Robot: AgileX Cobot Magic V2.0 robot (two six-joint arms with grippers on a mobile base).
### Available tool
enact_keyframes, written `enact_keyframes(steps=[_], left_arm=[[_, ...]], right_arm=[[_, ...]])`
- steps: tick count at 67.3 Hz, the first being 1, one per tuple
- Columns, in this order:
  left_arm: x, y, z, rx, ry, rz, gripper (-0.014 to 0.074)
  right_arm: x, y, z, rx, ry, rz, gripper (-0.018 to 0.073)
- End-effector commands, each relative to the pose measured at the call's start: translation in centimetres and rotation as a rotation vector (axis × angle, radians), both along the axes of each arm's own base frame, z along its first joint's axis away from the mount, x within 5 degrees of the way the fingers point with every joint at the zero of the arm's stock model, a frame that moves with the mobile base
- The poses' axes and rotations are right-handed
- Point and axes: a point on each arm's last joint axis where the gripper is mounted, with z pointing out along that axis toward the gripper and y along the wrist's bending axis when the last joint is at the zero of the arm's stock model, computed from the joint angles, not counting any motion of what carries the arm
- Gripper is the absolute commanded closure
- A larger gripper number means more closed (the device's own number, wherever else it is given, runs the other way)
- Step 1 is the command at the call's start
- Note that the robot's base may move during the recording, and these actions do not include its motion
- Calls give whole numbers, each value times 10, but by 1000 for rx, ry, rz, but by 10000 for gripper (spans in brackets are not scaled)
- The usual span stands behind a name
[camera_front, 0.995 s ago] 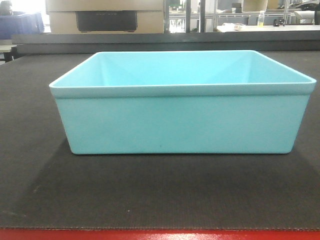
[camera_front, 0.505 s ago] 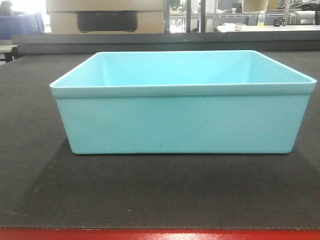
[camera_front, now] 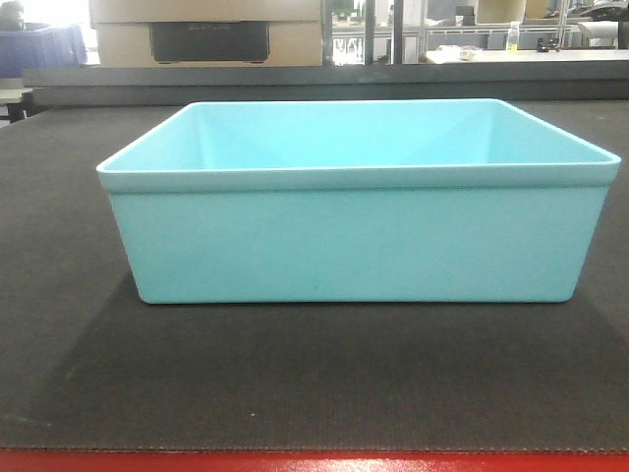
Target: Fetch blue bin and place on conveyor start
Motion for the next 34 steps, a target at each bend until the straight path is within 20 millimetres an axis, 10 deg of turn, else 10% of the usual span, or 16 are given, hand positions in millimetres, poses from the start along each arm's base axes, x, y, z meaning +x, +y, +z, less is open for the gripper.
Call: enact_keyframes(steps=[1, 34], left_arm=[[1, 0, 2, 2, -106, -5, 707], [1, 0, 0, 0, -81, -5, 707]], right_arm=[[-1, 0, 2, -9, -28, 0, 721], [-1, 0, 2, -9, -28, 0, 721]])
